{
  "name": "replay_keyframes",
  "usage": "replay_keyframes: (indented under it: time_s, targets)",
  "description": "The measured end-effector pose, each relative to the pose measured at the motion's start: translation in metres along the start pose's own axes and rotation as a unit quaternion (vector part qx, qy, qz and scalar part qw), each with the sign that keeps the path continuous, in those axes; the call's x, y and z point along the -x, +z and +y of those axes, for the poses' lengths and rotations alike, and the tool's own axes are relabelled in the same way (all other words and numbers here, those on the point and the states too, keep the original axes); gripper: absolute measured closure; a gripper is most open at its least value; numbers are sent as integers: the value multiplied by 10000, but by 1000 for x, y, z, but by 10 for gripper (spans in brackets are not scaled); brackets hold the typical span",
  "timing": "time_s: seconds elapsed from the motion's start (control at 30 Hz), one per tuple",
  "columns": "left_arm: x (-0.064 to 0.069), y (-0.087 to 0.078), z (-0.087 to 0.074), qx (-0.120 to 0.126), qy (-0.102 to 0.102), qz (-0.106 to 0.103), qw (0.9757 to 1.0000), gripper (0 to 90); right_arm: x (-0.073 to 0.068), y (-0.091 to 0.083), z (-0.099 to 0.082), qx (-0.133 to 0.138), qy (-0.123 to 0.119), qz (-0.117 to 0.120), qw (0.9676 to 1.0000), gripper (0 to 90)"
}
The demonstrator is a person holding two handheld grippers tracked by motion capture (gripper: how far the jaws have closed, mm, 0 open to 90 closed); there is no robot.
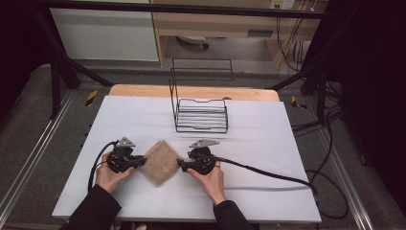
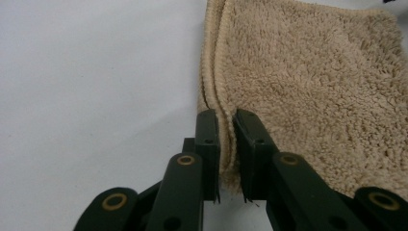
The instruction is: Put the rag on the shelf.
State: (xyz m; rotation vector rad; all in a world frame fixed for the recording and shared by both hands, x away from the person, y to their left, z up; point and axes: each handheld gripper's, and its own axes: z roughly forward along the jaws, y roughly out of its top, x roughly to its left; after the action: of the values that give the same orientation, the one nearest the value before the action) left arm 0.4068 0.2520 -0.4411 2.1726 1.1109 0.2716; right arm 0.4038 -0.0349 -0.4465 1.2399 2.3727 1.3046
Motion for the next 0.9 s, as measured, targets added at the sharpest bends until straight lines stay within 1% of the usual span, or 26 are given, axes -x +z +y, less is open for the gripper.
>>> replay_keyframes:
  time_s: [0.17, 0.37, 0.43, 0.5, 0.57, 0.73, 0.83, 0.9]
  targets:
    - [0, 0, 0, -9, 14, 3, 10000, 795, -2, 8, -1, -112, 126, -20, 9999, 578]
    - [-2, 0, 1, -27, -68, -58, 10000, 801, -2, 12, -3, -280, 302, 19, 9991, 671]
    - [-2, 0, 2, -32, -78, -59, 9999, 807, -2, 13, -3, -272, 346, 8, 9990, 714]
    - [-2, -1, 2, -35, -86, -57, 9999, 813, -2, 14, -3, -282, 412, 65, 9987, 778]
    - [-2, -1, 2, -38, -126, -83, 9999, 819, -2, 14, -3, -289, 469, 111, 9984, 817]
    - [0, -5, 3, -77, -172, -146, 9997, 829, -1, 9, 1, -310, 480, 185, 9982, 841]
    - [5, -9, 3, -51, -213, -270, 9994, 833, 1, 2, 7, -373, 415, 231, 9982, 842]
    - [11, -11, 3, -56, -230, -353, 9991, 833, 2, -4, 11, -412, 320, 220, 9984, 843]
